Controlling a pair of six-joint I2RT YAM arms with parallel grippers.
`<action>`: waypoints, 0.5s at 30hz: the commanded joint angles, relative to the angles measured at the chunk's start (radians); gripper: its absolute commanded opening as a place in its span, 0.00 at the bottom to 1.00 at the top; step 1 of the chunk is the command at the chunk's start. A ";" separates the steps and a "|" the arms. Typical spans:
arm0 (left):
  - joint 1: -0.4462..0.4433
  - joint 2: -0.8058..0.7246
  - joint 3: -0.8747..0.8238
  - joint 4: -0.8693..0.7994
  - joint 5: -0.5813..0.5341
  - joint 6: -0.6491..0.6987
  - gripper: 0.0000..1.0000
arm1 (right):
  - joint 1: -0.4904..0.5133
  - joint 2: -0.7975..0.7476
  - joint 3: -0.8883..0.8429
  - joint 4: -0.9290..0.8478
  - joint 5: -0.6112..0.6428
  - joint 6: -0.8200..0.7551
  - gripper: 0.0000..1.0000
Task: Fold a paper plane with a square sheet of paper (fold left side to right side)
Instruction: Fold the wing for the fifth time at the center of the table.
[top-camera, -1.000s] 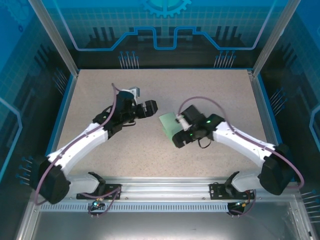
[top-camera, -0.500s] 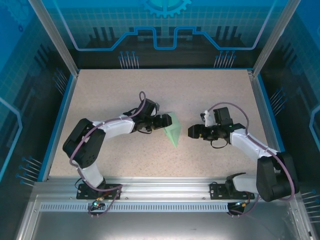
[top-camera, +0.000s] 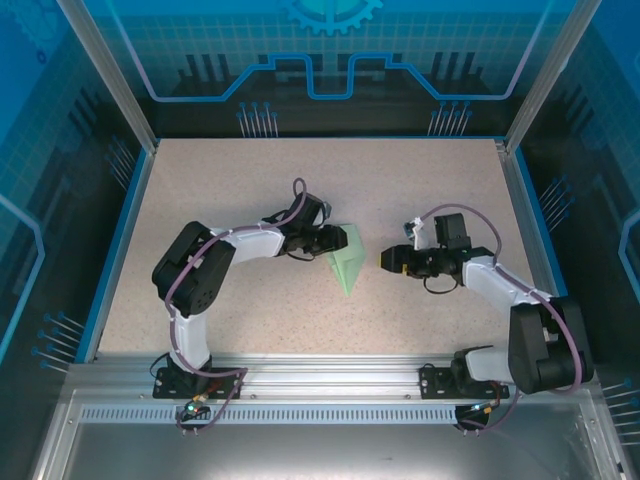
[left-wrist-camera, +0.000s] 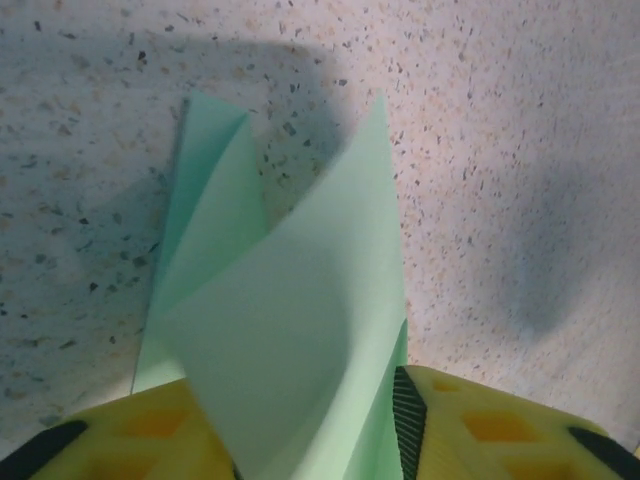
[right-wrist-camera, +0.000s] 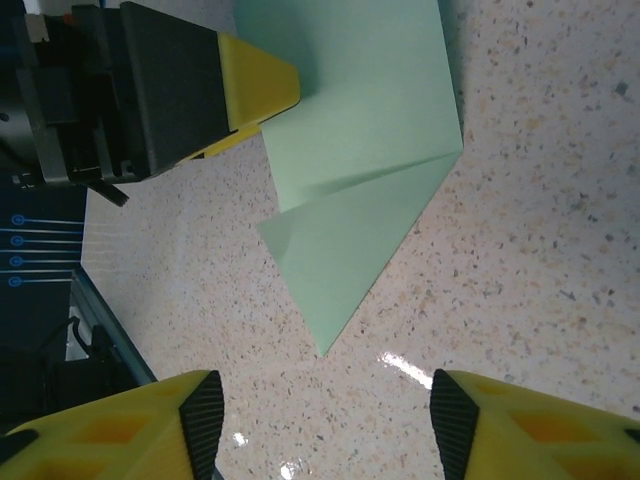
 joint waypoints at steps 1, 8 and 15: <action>0.008 0.001 0.002 0.065 0.061 0.038 0.29 | -0.036 0.028 -0.014 0.083 -0.087 -0.004 0.51; 0.034 -0.049 -0.099 0.244 0.210 0.064 0.05 | -0.057 0.122 0.057 0.122 -0.172 -0.085 0.44; 0.057 -0.106 -0.175 0.345 0.327 0.106 0.00 | -0.060 0.263 0.083 0.263 -0.207 -0.081 0.68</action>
